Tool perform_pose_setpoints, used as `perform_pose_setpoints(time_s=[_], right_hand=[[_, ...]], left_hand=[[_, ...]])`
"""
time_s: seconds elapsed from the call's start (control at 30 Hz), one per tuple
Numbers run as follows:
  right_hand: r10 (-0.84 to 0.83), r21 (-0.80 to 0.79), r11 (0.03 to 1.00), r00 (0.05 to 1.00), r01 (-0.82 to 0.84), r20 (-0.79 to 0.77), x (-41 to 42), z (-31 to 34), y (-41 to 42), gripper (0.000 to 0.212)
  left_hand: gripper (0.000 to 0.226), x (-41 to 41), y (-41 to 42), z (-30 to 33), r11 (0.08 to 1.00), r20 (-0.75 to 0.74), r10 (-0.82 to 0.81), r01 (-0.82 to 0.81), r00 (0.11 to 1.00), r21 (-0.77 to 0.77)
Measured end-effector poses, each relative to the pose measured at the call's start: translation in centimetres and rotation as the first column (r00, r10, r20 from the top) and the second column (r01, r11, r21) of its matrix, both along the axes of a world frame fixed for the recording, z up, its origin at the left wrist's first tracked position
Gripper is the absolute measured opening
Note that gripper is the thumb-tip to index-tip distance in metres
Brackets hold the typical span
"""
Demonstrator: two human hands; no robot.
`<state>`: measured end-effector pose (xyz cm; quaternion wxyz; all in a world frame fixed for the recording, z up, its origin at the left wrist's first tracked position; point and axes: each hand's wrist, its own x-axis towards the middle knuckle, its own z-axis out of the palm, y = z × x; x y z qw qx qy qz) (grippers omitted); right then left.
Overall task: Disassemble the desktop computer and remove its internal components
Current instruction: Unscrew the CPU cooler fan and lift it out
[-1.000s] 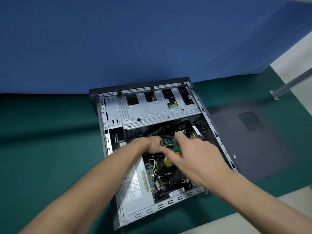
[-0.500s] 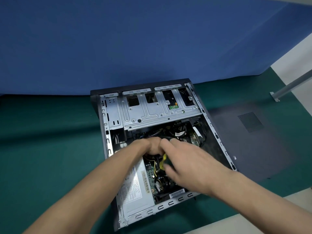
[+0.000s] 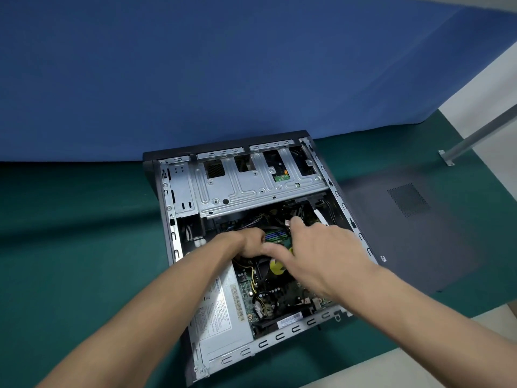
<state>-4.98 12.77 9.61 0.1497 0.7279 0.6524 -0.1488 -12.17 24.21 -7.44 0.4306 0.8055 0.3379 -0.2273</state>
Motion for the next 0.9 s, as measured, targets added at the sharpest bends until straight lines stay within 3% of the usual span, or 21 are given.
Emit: perform_pose_setpoints(time_s=[0.1,0.17,0.3,0.47,0.53,0.63,0.7,0.8,0.9], right_hand=[[0.158,0.064,0.987,0.971,-0.149,-0.182,-0.8,-0.4,-0.9,0.020],[0.200,0.032,0.980,0.945,-0.199,-0.258,-1.0,-0.4,-1.4,0.019],[0.036,0.091,0.995,0.998,-0.030,-0.059,-0.2,-0.6,-0.5,0.028],[0.212,0.050,0.977,0.931,-0.206,-0.299,-0.7,-0.3,-1.0,0.017],[0.130,0.058,0.991,0.955,-0.119,-0.266,-0.8,-0.5,-1.0,0.021],[0.014,0.082,0.997,0.998,-0.009,-0.055,-0.4,-0.6,-0.1,0.032],[0.038,0.071,0.997,0.991,-0.029,-0.128,-0.5,-0.6,-0.1,0.025],[0.079,0.037,0.997,0.949,-0.071,-0.304,-1.1,-0.3,-0.9,0.018],[-0.011,0.056,0.998,0.979,0.023,-0.202,-0.8,-0.5,-0.5,0.023]], left_hand=[[0.023,0.2,0.2,-0.3,0.999,-0.019,-0.034,0.034,0.999,-0.026],[0.021,0.3,0.3,0.1,0.998,-0.042,-0.057,0.055,0.998,-0.041],[0.016,0.5,0.2,0.5,0.995,-0.078,-0.097,0.096,0.992,-0.015],[0.009,0.8,0.5,0.8,0.987,-0.147,-0.163,0.161,0.976,-0.021],[0.012,0.9,0.6,0.6,0.981,-0.146,-0.191,0.192,0.971,-0.010],[0.012,1.1,0.8,0.1,0.985,-0.136,-0.173,0.173,0.975,-0.011],[0.013,1.2,0.9,0.3,0.986,-0.161,-0.166,0.166,0.973,-0.009],[0.035,1.1,0.7,1.4,0.989,-0.218,-0.149,0.150,0.965,-0.013],[0.019,1.2,0.6,1.0,0.989,-0.199,-0.148,0.143,0.969,-0.040]])
